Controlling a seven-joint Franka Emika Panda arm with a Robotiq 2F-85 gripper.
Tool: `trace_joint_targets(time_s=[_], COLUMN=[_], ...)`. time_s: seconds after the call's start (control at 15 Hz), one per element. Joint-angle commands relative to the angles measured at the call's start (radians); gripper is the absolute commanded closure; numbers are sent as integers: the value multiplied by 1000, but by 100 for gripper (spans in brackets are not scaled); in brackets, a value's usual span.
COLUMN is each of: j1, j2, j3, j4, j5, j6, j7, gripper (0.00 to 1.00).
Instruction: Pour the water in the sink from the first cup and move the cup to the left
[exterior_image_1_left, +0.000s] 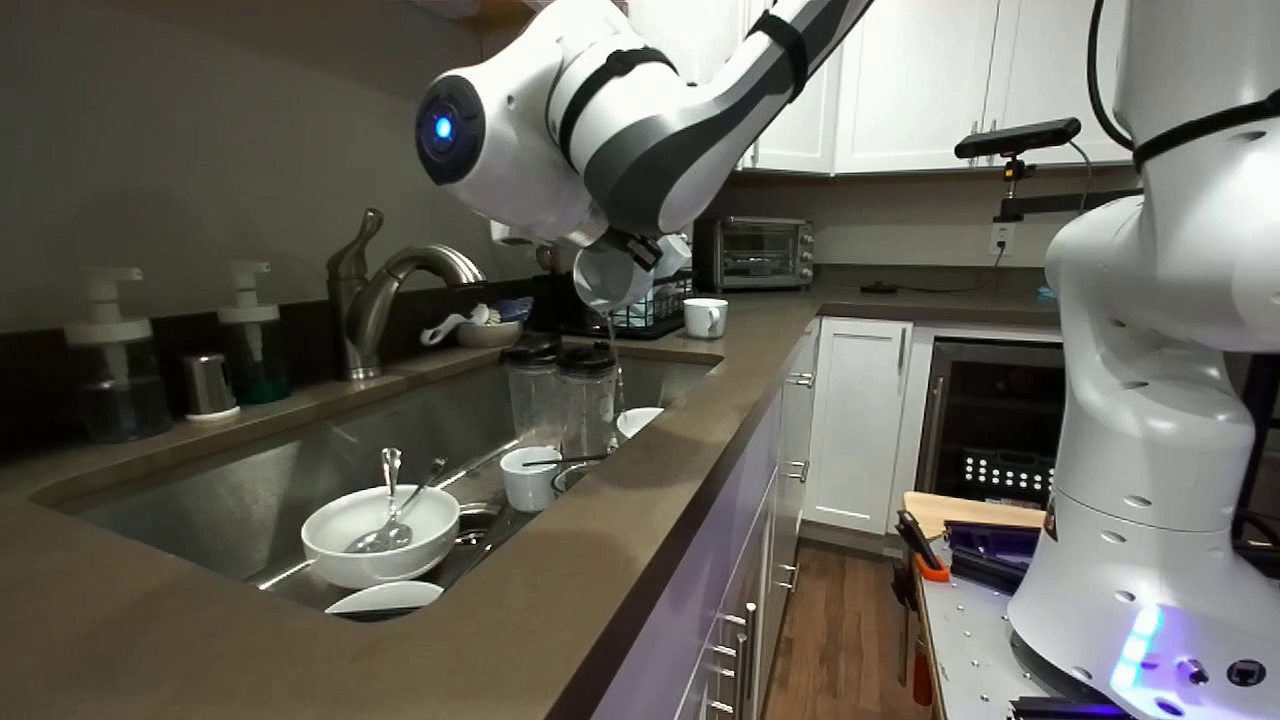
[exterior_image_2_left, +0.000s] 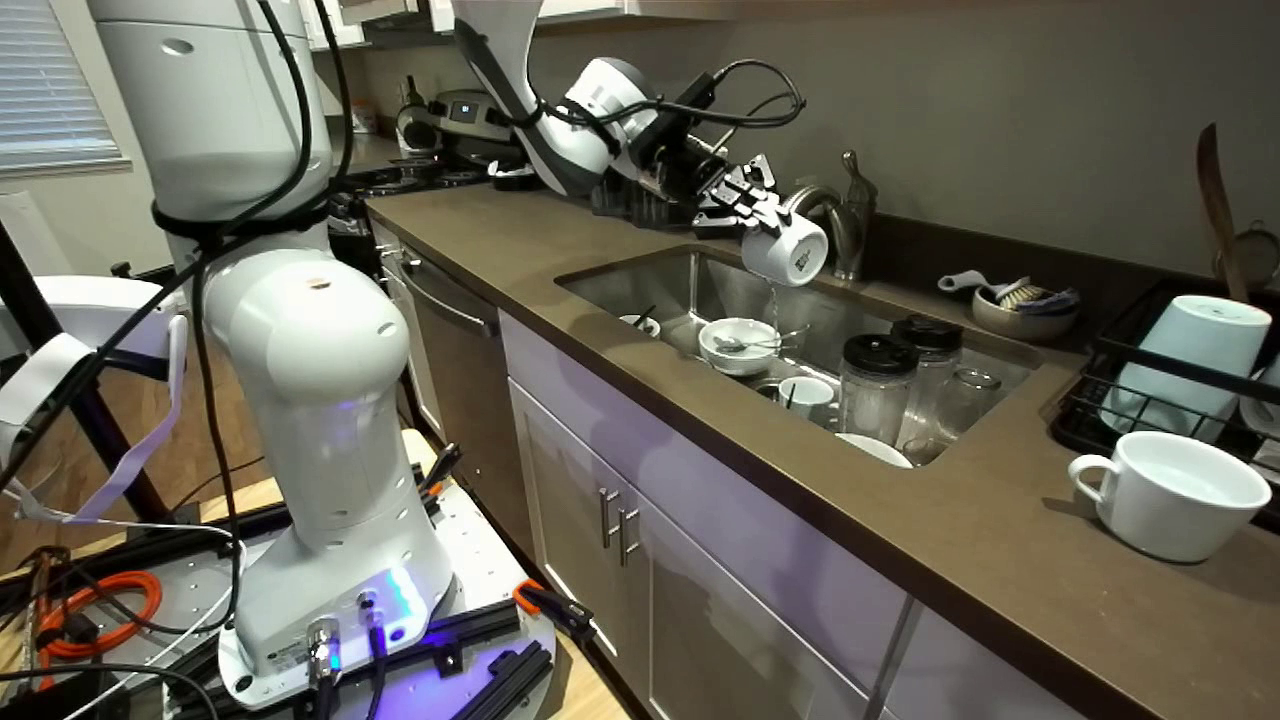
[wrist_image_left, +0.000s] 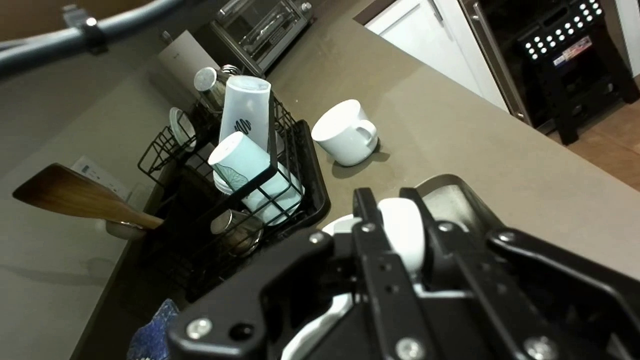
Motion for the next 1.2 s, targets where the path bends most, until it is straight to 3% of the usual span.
trace_joint_targets(time_s=[0.0,0.4,0.6,0.67,1.13], j1=[11,16,9,7,8], j2=[-29,-35,-68,-11,-38], j3=[12,24,20,18,16], j4=[-34,-64,-79,-47,-62], j5=[-46,-84,-48,-50,-49], j6=[-53,-92,-77,-64,-64], j7=[32,50,80,55,65], gripper=[96,96,96,84,84])
